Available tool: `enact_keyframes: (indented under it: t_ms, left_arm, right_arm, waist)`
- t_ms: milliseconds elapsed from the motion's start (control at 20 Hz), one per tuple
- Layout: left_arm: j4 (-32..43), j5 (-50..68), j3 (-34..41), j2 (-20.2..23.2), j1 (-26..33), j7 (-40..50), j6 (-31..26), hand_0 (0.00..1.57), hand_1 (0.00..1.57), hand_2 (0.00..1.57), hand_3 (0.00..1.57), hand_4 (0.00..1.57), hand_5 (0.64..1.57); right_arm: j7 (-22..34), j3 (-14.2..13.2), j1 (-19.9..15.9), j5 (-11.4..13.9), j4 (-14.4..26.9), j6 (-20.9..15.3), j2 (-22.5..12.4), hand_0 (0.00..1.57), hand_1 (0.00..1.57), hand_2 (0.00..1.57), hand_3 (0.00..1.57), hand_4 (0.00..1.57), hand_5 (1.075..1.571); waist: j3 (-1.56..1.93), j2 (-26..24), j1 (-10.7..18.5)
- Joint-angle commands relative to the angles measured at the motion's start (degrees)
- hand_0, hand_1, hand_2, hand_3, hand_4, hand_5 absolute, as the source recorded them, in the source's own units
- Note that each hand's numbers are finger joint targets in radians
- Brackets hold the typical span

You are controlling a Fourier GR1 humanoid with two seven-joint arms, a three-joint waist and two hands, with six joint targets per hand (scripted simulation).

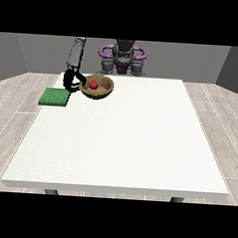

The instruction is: Pick the cup and pour the ball into the bowl, then pick the bowl and place it on the pad

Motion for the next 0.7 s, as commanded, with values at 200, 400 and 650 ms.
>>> enact_keyframes:
  t_ms: [200, 400, 650]
  left_arm:
    - [6.49, -0.93, 3.06, 3.63, 4.29, -4.27, -1.89, 0.0, 0.0, 0.0, 0.0, 1.2, 1.538]
    - [6.92, -2.38, 2.41, 2.84, 8.1, -5.97, -1.2, 0.0, 0.0, 0.0, 0.0, 1.2, 1.544]
    - [5.96, -1.84, 2.49, 3.06, 7.92, -7.01, 0.28, 0.0, 0.0, 0.0, 0.0, 1.21, 1.545]
  right_arm:
    - [20.82, -3.0, -4.58, 1.21, -4.33, 1.24, -15.86, 1.57, 1.57, 1.57, 0.97, 1.06, 1.556]
    - [23.96, -2.52, -4.68, 2.45, -3.97, 3.72, -19.07, 1.57, 1.57, 1.57, 0.71, 1.06, 1.566]
    - [22.17, -8.94, -9.32, -2.47, 2.81, 10.74, -26.0, 1.57, 1.57, 1.57, 0.57, 1.09, 1.564]
  waist:
    - [0.79, -1.82, -6.06]
    - [0.85, -4.43, -7.95]
    - [0.91, -2.47, -8.6]
